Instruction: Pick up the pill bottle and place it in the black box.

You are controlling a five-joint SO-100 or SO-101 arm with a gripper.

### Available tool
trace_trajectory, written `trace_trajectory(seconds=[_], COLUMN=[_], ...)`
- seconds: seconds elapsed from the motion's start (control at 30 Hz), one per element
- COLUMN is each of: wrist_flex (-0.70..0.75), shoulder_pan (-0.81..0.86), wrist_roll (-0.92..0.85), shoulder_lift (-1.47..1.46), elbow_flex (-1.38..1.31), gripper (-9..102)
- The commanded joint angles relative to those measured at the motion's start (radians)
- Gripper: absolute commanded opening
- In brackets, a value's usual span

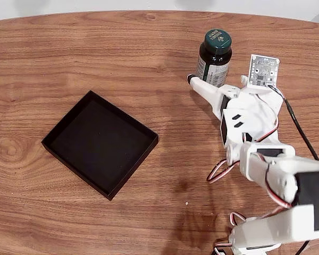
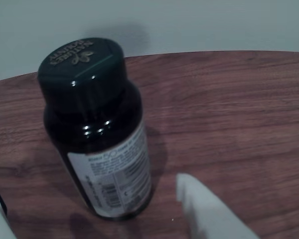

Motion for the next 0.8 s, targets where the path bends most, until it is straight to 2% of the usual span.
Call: trace_trajectory(seconds=[0.0,0.3,0.77], wrist_flex=[-0.041,-0.107,-0.107], shoulder_pan=[-0.026,-0.041,-0.040], wrist_roll=[0.005,0.020,0.026], shoulder_lift=[-0.035,-0.267,-0.535], elbow_flex=[-0.118,-0.299,-0.584], gripper=[42,43,43])
